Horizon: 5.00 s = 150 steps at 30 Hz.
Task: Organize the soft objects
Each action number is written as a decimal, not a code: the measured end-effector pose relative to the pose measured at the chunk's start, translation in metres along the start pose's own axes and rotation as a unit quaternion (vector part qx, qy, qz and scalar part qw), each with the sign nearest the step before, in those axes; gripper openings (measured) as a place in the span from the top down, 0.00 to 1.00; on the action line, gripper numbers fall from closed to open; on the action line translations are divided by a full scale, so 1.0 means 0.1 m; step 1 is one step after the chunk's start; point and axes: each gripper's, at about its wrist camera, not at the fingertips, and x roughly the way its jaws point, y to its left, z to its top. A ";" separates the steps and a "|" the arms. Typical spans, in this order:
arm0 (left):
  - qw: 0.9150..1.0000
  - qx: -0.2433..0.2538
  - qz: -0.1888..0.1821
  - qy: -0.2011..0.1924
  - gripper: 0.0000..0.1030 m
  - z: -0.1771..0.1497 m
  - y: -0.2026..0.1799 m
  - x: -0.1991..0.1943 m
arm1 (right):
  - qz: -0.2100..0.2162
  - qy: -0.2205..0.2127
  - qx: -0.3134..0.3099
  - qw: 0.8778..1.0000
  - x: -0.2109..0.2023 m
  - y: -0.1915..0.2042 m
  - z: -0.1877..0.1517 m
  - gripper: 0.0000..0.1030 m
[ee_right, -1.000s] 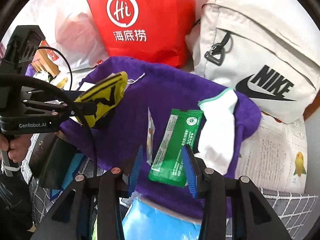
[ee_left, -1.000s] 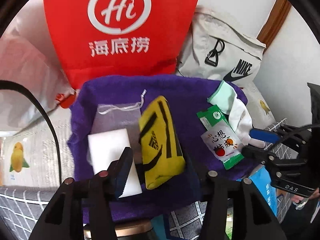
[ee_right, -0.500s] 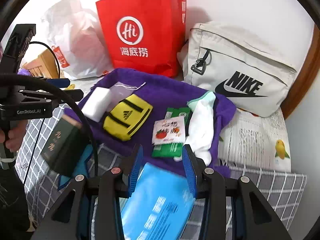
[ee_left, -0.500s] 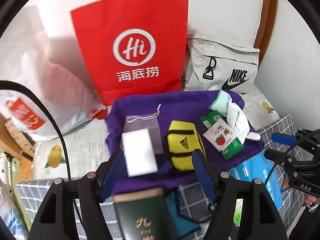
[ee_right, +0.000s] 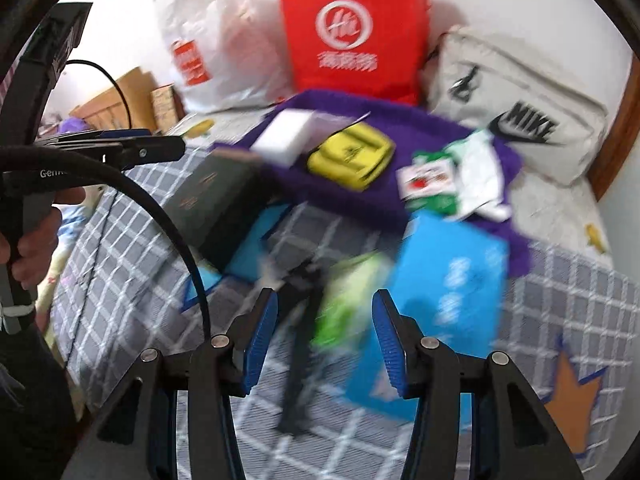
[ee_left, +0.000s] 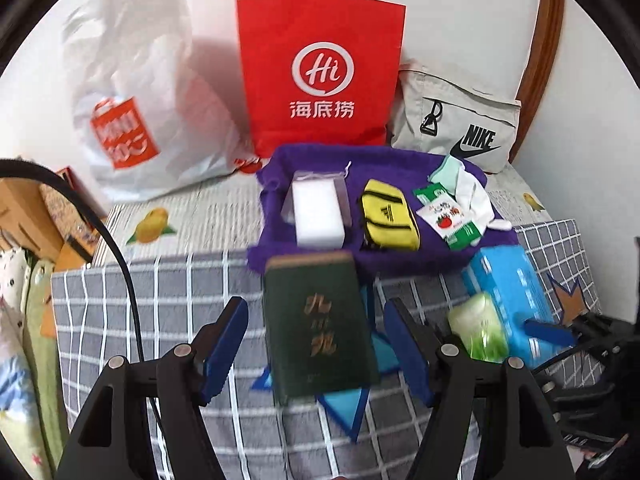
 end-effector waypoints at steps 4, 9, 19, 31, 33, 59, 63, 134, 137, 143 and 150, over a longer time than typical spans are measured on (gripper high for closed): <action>1.000 -0.014 0.015 -0.008 0.34 -0.21 0.11 -0.11 | 0.037 0.018 -0.006 0.999 0.13 0.32 -0.15 0.52; 0.999 -0.036 0.020 -0.003 0.34 -0.40 0.26 -0.16 | 0.048 0.050 0.020 0.997 0.41 0.46 -0.15 0.53; 0.997 -0.068 -0.011 0.021 0.32 -0.64 0.41 -0.06 | 0.023 0.094 0.060 0.993 0.81 0.44 -0.09 0.76; 0.998 -0.037 0.002 0.045 0.32 -1.08 0.34 0.28 | 0.014 0.070 0.009 0.997 0.66 0.52 -0.29 0.90; 0.999 -0.031 0.007 0.034 0.32 -1.15 0.31 0.33 | 0.007 0.063 0.006 0.998 0.70 0.52 -0.36 0.90; 1.000 0.006 0.016 0.003 0.00 -1.35 0.17 0.54 | 0.037 -0.053 0.008 0.998 0.81 0.59 -0.63 0.43; 1.000 0.006 0.015 0.003 0.00 -1.35 0.17 0.54 | 0.010 -0.046 -0.033 0.998 0.84 0.77 -0.62 0.43; 0.994 0.066 -0.090 0.009 0.42 -0.90 -0.35 0.08 | 0.067 -0.034 0.038 0.996 0.39 0.36 -0.67 0.97; 0.993 0.076 -0.088 0.016 0.42 -0.88 -0.42 0.12 | 0.073 -0.035 0.042 0.996 0.32 0.31 -0.72 0.97; 0.993 0.077 -0.086 0.020 0.42 -0.90 -0.43 0.11 | 0.076 -0.013 0.052 0.996 0.47 0.27 -0.74 0.97; 0.993 0.076 -0.084 0.025 0.42 -0.92 -0.40 0.11 | 0.052 0.011 0.038 0.998 0.70 0.35 -0.69 0.97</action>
